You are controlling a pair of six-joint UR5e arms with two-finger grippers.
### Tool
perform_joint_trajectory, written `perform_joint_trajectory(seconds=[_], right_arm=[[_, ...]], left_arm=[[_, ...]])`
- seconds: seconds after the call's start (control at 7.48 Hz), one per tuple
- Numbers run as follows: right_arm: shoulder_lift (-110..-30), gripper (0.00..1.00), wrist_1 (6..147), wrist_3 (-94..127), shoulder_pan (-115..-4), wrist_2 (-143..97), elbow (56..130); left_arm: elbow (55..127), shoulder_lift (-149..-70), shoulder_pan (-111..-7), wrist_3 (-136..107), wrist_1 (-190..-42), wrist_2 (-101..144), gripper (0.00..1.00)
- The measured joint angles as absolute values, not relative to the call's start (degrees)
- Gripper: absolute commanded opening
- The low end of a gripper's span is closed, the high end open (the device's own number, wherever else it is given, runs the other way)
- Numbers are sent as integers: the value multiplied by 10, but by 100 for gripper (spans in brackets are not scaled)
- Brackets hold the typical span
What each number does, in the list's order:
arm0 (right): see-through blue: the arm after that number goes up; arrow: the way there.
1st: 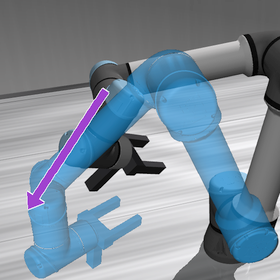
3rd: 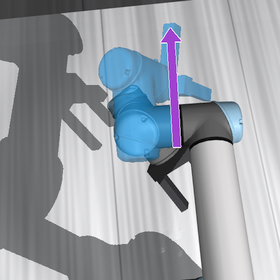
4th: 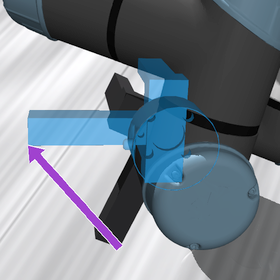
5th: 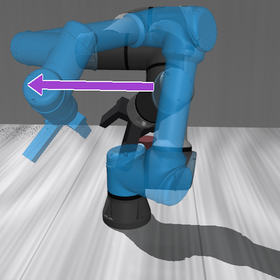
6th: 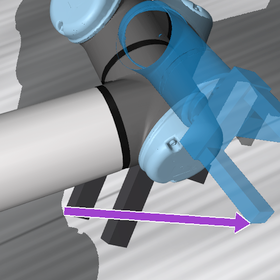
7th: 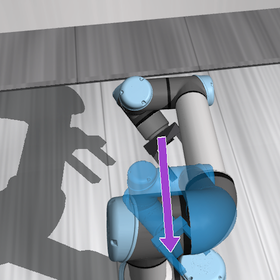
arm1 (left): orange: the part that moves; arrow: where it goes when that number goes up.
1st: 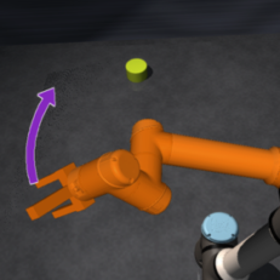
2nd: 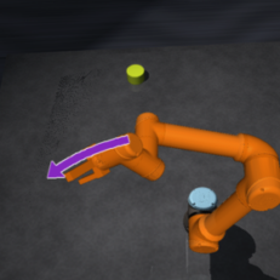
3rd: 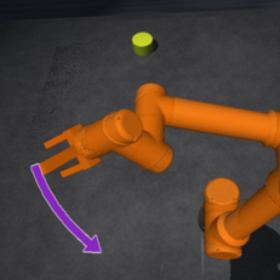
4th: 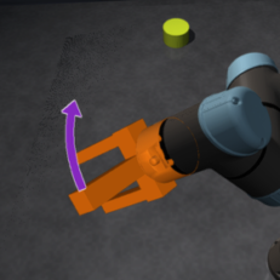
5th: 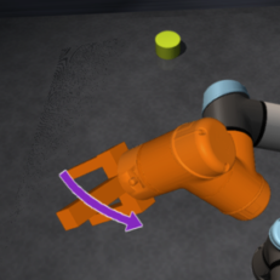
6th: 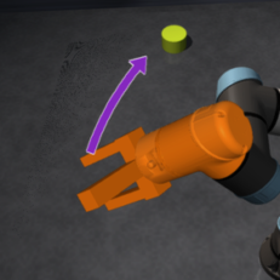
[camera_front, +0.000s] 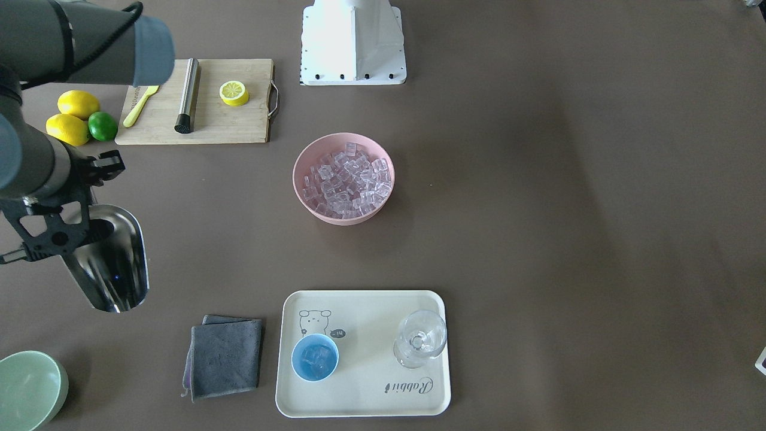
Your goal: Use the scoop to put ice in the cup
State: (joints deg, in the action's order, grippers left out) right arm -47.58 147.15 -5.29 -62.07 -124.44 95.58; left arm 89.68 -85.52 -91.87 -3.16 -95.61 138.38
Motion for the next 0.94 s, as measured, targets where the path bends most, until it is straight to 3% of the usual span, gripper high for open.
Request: perform_joint_trajectory(seconds=[0.13, 0.4, 0.67, 0.94], right_arm=[[-548, 0, 1472, -51, -648, -1246, 1028], [-649, 0, 1448, -51, -690, -1252, 1096], [-778, 0, 1351, -41, -726, -1299, 1127], [-854, 0, 1277, -34, -746, -1346, 1108]], left_arm=[[896, -855, -919, -31, -956, 1384, 98], [894, -855, -918, -31, -956, 1383, 98], [894, -855, -918, -31, -957, 1383, 98], [894, -856, -918, -31, -957, 1383, 98]])
